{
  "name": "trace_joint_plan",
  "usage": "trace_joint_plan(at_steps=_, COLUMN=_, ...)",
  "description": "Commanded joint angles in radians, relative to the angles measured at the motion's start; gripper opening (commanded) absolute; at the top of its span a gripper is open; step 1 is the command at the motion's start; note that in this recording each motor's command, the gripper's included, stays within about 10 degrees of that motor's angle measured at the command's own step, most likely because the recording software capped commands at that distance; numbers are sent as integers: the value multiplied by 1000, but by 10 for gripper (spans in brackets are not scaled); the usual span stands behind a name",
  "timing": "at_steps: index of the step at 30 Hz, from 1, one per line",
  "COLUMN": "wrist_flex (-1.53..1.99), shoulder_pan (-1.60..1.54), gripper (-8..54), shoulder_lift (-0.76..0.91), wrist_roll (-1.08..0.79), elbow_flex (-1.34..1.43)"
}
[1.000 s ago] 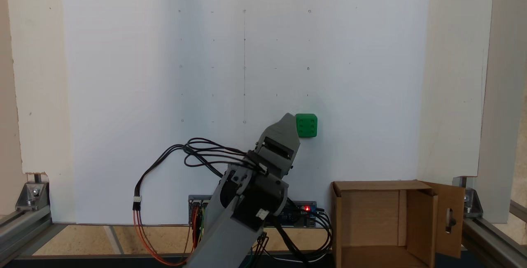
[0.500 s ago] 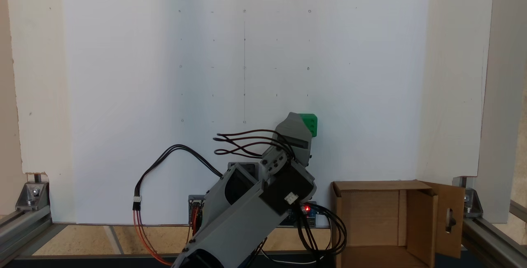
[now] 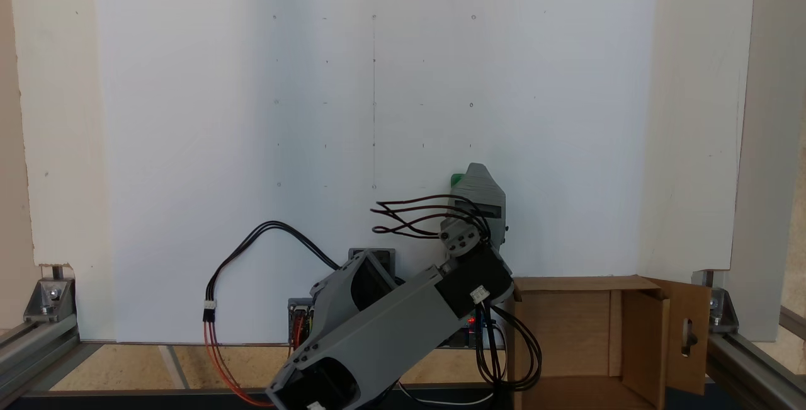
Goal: Grasp a green dice and put it in the bin.
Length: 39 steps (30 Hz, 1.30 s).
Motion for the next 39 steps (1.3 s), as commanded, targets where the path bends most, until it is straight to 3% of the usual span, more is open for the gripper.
trace_joint_plan(at_steps=1, wrist_flex=-61, shoulder_pan=21, gripper=485, shoulder_lift=-5, wrist_roll=-103, elbow_flex=18)
trace_joint_plan(at_steps=9, wrist_flex=-279, shoulder_pan=58, gripper=485, shoulder_lift=-46, wrist_roll=-104, elbow_flex=172)
trace_joint_plan(at_steps=39, wrist_flex=-337, shoulder_pan=-43, gripper=445, shoulder_lift=-63, wrist_roll=-144, elbow_flex=258)
